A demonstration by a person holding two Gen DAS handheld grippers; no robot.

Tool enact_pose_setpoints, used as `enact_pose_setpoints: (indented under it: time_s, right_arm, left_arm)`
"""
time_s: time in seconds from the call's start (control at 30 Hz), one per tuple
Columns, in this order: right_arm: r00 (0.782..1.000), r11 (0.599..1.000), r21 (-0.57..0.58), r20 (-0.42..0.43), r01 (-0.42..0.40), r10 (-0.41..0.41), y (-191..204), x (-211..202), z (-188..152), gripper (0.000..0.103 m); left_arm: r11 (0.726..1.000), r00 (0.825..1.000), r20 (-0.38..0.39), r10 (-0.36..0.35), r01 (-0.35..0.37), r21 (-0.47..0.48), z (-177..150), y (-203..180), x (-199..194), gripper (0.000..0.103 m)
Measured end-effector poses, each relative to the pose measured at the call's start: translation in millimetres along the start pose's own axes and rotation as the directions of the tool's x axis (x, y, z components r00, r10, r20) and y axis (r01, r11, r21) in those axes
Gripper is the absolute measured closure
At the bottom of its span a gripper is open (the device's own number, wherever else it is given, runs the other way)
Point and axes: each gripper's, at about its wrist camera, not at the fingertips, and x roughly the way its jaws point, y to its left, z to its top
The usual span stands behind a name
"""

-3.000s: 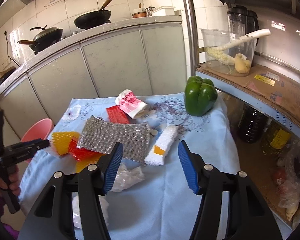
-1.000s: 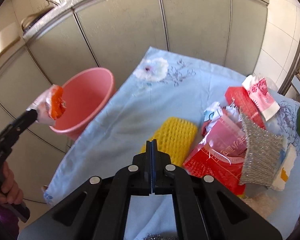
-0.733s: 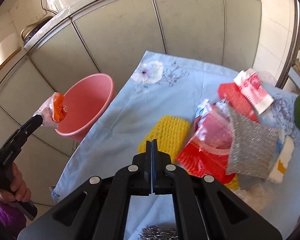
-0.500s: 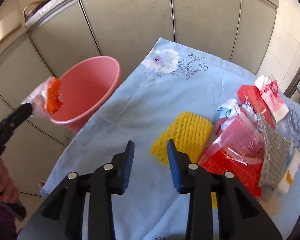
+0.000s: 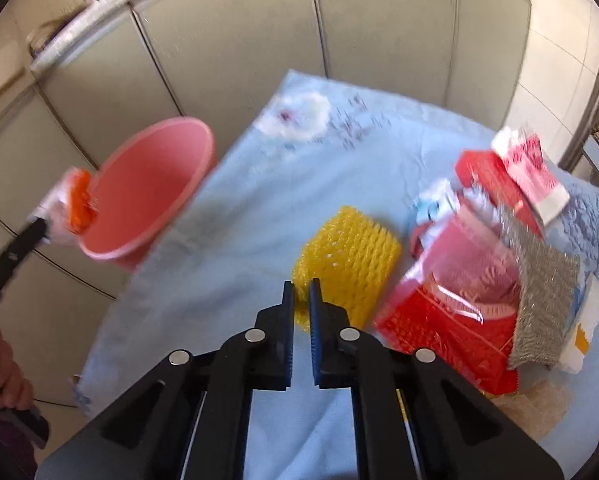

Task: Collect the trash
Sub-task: 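Open the left gripper over the bin while right drops the yellow net in, then move both grippers back over the trash on the table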

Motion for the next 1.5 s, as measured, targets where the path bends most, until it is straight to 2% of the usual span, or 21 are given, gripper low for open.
enact_pose_setpoints:
  time_s: [0.07,0.2,0.3,0.5,0.73,0.87,0.93,1.17,1.4,1.5]
  right_arm:
    - [0.996,0.997,-0.013,0.057,-0.071,0.071,10,-16,11,0.096]
    - [0.968,0.974,-0.083,0.12,-0.212,0.221,40,-26,34,0.096]
    - [0.944,0.948,-0.108,0.107,-0.3,0.312,64,-16,47,0.096]
    - [0.921,0.918,-0.125,0.052,-0.377,0.385,101,21,63,0.096]
    - [0.921,0.917,-0.081,-0.032,-0.391,0.389,109,65,72,0.093]
    - [0.926,0.922,-0.088,-0.051,-0.377,0.374,108,72,73,0.077]
    - [0.925,0.921,-0.089,-0.043,-0.38,0.378,107,70,73,0.075]
    - [0.934,0.931,-0.115,0.045,-0.348,0.354,95,38,66,0.075]
    - [0.942,0.952,-0.151,0.17,-0.267,0.291,78,-9,37,0.075]
    - [0.946,0.959,-0.155,0.191,-0.236,0.263,65,-27,21,0.075]
  left_arm:
    - [1.0,1.0,0.002,0.02,-0.02,-0.011,3,5,1,0.083]
    - [0.997,0.998,0.012,0.064,-0.064,-0.032,8,15,4,0.083]
    - [0.994,0.995,0.001,0.095,-0.095,-0.051,11,23,10,0.083]
    - [0.987,0.989,-0.048,0.142,-0.145,-0.071,12,32,32,0.083]
    - [0.981,0.98,-0.111,0.166,-0.176,-0.08,11,37,58,0.077]
    - [0.978,0.979,-0.125,0.161,-0.176,-0.115,14,43,64,0.069]
    - [0.979,0.98,-0.12,0.157,-0.171,-0.113,15,43,64,0.067]
    - [0.985,0.988,-0.081,0.131,-0.139,-0.104,17,33,48,0.067]
    - [0.995,0.998,-0.024,0.05,-0.052,-0.089,23,12,24,0.067]
    - [0.997,1.0,-0.029,0.002,-0.004,-0.071,27,-5,19,0.067]
